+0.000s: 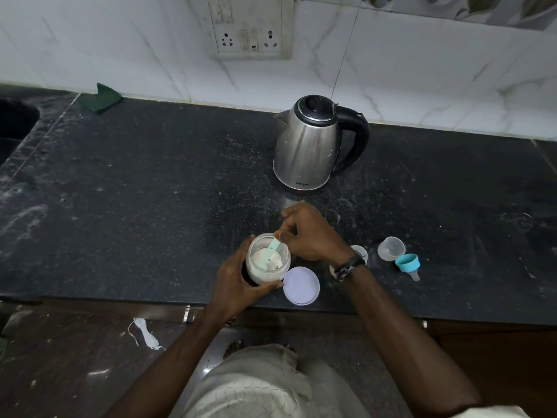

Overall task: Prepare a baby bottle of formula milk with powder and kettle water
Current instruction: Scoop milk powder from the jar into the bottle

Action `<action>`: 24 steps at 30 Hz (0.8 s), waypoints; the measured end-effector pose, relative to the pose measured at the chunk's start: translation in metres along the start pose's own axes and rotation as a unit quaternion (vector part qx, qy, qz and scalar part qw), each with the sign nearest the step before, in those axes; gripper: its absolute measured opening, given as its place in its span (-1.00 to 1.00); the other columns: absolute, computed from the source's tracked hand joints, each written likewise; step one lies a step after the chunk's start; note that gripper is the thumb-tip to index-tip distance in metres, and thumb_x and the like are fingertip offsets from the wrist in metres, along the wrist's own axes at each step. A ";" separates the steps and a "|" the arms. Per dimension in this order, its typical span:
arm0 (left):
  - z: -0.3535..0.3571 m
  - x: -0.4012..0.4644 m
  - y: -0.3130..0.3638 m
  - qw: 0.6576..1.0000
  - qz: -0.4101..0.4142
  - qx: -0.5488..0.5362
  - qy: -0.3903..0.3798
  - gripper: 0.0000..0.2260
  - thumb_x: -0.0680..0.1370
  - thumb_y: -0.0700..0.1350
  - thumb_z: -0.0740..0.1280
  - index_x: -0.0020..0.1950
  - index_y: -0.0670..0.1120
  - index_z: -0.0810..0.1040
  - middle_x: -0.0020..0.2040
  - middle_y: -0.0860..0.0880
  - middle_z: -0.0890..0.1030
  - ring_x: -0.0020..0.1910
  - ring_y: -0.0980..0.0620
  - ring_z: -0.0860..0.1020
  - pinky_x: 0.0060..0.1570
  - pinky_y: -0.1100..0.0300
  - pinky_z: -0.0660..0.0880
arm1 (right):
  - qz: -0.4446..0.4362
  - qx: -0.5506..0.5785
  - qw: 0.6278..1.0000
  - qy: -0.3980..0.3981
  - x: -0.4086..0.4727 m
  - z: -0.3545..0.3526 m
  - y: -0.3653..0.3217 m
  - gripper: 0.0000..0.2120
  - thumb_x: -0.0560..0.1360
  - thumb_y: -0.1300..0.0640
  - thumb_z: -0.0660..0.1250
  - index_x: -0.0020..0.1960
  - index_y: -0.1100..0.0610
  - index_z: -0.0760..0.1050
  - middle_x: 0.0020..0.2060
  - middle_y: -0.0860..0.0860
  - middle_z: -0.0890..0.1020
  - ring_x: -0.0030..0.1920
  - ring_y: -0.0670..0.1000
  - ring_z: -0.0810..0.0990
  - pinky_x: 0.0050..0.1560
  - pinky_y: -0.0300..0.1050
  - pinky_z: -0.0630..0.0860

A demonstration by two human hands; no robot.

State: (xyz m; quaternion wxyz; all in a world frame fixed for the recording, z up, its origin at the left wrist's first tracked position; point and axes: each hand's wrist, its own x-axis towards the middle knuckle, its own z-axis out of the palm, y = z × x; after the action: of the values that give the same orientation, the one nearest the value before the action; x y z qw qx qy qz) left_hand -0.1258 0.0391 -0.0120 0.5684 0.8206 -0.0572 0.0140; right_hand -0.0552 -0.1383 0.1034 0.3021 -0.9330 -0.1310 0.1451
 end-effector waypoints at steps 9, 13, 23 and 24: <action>0.001 0.000 0.003 1.000 0.006 0.005 -0.007 -0.14 0.25 0.04 0.72 0.47 -0.05 0.44 0.32 0.09 0.61 0.30 0.15 0.56 0.29 0.26 0.50 | 0.016 0.021 0.999 0.045 -0.008 -0.015 0.001 -0.90 0.50 0.15 0.42 -0.10 0.14 0.72 0.08 0.06 0.64 0.25 -0.04 0.49 0.25 0.00 0.41; 0.000 0.000 0.001 1.000 0.009 0.009 -0.009 -0.12 0.24 0.05 0.72 0.48 -0.06 0.43 0.35 0.09 0.59 0.33 0.14 0.55 0.31 0.25 0.48 | 0.011 0.021 0.998 0.061 -0.008 -0.016 -0.001 -0.89 0.51 0.19 0.41 -0.07 0.16 0.72 0.11 0.06 0.63 0.24 -0.04 0.50 0.22 -0.09 0.40; 0.002 0.000 0.001 1.000 0.007 0.016 -0.010 -0.14 0.25 0.03 0.71 0.47 -0.08 0.44 0.34 0.07 0.60 0.31 0.14 0.56 0.29 0.30 0.47 | 0.007 -0.038 0.997 0.069 -0.007 -0.013 0.008 -0.94 0.46 0.19 0.44 -0.12 0.09 0.70 0.15 0.05 0.54 0.25 0.02 0.48 0.17 -0.04 0.45; 0.002 0.000 0.001 1.000 0.006 0.017 -0.010 -0.15 0.26 0.03 0.71 0.47 -0.08 0.44 0.34 0.07 0.60 0.31 0.14 0.55 0.29 0.30 0.47 | 0.005 -0.042 0.997 0.066 -0.007 -0.013 0.008 -0.94 0.46 0.19 0.44 -0.12 0.09 0.69 0.15 0.06 0.54 0.25 0.02 0.48 0.17 -0.05 0.45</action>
State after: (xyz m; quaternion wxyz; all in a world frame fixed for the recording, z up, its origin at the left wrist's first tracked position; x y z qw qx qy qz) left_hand -0.1261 0.0370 -0.0115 0.5537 0.8299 -0.0680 0.0102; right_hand -0.0561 -0.1536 0.1099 0.2697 -0.9532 -0.1117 0.0788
